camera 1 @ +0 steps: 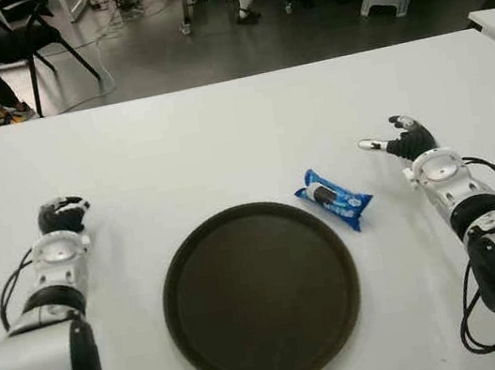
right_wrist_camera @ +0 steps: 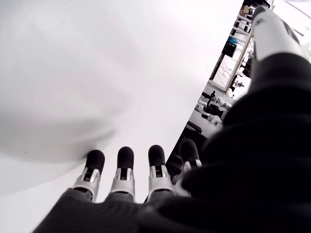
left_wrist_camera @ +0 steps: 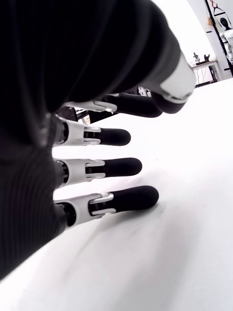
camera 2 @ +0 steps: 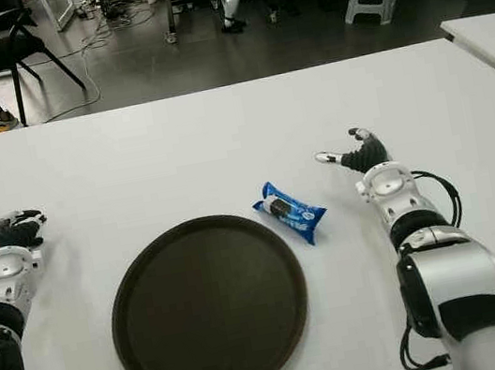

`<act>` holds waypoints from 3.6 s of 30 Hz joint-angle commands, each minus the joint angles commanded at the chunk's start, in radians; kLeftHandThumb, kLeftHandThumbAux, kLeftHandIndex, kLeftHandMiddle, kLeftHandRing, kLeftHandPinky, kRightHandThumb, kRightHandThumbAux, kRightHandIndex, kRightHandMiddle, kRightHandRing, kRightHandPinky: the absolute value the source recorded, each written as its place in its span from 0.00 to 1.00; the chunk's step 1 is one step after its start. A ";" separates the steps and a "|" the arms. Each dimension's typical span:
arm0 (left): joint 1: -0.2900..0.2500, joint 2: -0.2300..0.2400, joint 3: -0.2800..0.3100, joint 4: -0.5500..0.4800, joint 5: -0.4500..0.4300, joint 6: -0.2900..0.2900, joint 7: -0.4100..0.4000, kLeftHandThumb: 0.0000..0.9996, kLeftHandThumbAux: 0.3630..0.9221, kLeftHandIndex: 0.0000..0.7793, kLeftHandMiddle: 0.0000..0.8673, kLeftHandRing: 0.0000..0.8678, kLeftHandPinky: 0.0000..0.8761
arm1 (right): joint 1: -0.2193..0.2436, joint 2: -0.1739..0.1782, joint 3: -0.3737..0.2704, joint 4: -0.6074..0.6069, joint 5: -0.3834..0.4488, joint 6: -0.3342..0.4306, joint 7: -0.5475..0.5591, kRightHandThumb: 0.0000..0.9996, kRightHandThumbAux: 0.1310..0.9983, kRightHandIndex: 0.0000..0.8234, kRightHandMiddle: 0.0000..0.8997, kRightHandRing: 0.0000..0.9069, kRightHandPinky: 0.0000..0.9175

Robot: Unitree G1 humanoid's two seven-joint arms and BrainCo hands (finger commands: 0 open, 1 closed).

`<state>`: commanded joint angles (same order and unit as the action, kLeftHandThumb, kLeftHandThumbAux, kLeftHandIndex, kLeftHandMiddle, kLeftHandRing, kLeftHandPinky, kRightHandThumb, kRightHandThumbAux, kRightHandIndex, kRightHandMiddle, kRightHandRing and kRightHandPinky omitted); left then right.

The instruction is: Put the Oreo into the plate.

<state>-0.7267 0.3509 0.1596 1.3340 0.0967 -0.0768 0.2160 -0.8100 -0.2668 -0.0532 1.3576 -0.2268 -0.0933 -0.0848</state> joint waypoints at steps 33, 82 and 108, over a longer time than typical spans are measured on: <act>-0.001 -0.003 0.004 0.002 -0.003 0.008 0.003 0.68 0.64 0.51 0.16 0.19 0.19 | 0.006 0.007 -0.001 -0.004 -0.006 -0.024 -0.032 0.00 0.64 0.03 0.00 0.00 0.00; 0.000 -0.002 0.004 0.001 -0.005 0.007 -0.006 0.68 0.64 0.51 0.17 0.19 0.18 | 0.017 -0.004 0.248 -0.174 -0.161 -0.207 -0.051 0.00 0.59 0.02 0.06 0.04 0.03; -0.001 -0.008 0.013 0.004 -0.011 0.004 -0.003 0.68 0.64 0.51 0.18 0.20 0.20 | 0.017 -0.029 0.292 -0.285 -0.196 -0.168 -0.028 0.00 0.63 0.03 0.05 0.05 0.04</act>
<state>-0.7272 0.3430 0.1725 1.3380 0.0860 -0.0731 0.2128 -0.7926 -0.2962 0.2387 1.0722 -0.4224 -0.2617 -0.1123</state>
